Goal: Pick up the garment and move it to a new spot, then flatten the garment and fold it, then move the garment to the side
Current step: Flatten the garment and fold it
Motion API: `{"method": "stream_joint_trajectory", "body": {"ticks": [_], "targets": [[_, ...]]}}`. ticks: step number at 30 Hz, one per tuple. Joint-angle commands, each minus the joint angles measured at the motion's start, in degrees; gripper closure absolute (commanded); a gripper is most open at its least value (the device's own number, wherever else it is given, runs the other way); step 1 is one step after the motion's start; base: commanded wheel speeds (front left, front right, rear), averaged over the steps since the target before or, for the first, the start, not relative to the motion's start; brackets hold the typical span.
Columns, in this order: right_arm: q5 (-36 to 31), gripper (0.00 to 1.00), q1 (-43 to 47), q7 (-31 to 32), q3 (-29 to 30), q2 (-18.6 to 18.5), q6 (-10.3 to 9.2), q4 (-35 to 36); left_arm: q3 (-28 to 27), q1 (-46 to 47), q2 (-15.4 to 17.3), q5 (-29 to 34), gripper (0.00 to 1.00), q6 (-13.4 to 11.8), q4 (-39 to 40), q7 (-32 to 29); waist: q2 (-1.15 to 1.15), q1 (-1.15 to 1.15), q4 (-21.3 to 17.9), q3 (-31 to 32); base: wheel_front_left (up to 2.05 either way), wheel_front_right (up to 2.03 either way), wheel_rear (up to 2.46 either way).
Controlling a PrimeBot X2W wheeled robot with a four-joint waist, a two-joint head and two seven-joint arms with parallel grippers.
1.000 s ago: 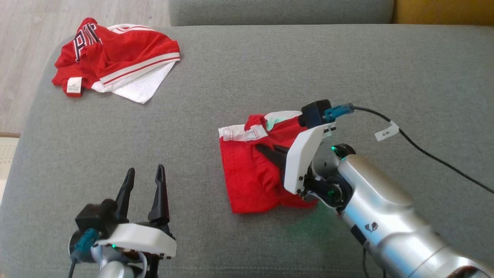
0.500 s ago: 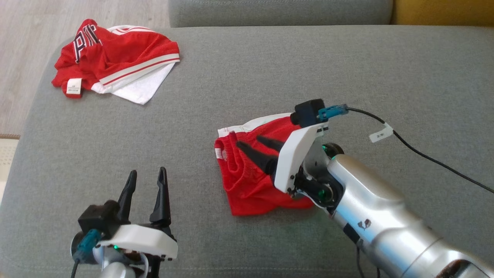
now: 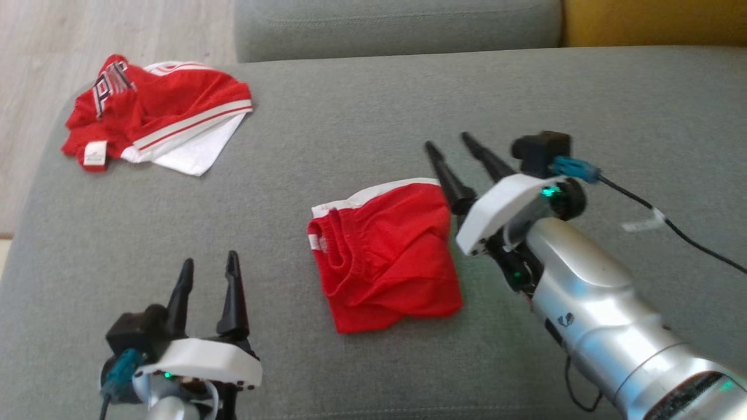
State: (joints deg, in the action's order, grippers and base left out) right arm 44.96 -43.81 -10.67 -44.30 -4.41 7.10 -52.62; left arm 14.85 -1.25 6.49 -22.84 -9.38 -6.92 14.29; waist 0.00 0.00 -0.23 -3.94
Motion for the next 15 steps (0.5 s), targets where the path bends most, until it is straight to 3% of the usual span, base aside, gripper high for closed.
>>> {"method": "stream_joint_trajectory", "body": {"ticks": [1, 6, 11, 15], "targets": [[-1.7, 0.0, 0.5, -2.3, 1.4, 0.6, 0.39, 0.4, -2.8, 1.1, -0.1, 0.6, 0.0, -0.4, 2.5, 0.7, 0.0, 0.0, -0.7, 0.2, 0.0, 0.0, 0.0], [-6.4, 0.0, 2.5, -4.2, 7.5, 0.5, 0.39, 0.8, -4.5, 0.5, -0.6, 1.8, 0.0, -0.5, 3.8, 0.7, 0.0, 0.0, -1.9, 0.3, 0.0, 0.0, 0.0], [-17.1, 0.0, 11.2, -4.3, 21.9, 0.2, 0.39, 12.1, -6.1, -0.3, -1.3, 3.3, 0.0, -0.2, 4.4, 0.7, 0.0, 0.0, -2.8, 0.7, 0.0, 0.0, 0.0], [-24.6, 0.0, 20.9, -4.3, 30.2, 1.0, 0.39, 22.0, -6.8, -1.1, -2.0, 4.1, 0.0, 0.4, 4.3, 0.7, 0.0, 0.0, -3.0, 1.2, 0.0, 0.0, 0.0]]}}
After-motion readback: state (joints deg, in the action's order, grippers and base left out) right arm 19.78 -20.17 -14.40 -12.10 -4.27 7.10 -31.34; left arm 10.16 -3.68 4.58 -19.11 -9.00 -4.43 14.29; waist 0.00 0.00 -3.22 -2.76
